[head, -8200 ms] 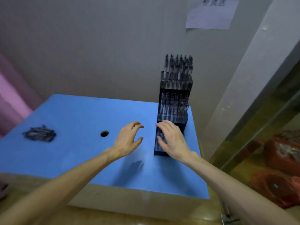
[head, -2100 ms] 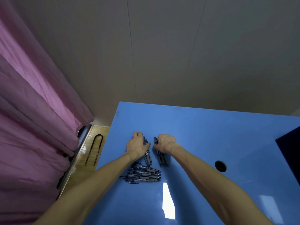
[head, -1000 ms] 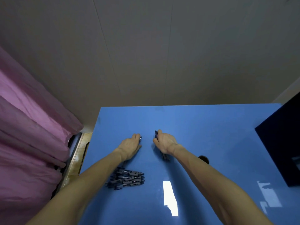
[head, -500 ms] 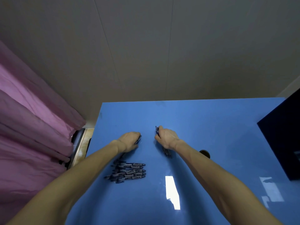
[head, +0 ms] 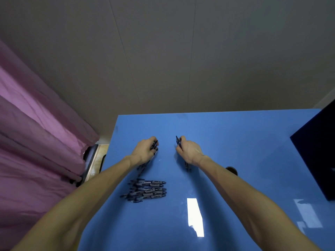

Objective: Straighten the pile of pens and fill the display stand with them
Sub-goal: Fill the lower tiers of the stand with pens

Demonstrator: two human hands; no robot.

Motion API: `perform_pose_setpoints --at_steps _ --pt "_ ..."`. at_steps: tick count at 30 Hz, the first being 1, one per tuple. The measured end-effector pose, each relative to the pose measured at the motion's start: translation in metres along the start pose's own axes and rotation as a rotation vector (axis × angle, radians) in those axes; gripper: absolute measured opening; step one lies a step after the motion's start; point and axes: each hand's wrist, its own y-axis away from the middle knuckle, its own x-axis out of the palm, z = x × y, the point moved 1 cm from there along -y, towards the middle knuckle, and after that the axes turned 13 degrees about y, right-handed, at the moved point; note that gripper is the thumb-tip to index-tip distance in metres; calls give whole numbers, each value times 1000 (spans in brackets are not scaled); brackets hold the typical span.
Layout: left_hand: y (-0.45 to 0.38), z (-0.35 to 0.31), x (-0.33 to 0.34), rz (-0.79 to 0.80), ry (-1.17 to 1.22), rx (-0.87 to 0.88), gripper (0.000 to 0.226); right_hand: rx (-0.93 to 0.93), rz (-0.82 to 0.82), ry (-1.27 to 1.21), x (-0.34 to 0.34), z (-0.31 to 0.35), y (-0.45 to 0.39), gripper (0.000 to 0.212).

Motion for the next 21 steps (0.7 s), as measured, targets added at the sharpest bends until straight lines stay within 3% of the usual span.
perform_pose_setpoints --at_steps 7,11,18,21 --pt "6 -12 -5 -178 266 36 24 12 -59 -46 -3 6 14 18" --pt "8 -30 -11 -276 445 37 25 108 -147 -113 -14 4 28 18" --pt "11 -81 -32 -252 537 193 25 302 -321 -497 -53 -5 64 15" --pt "14 -108 -33 -199 511 282 25 331 -387 -533 -73 -9 90 17"
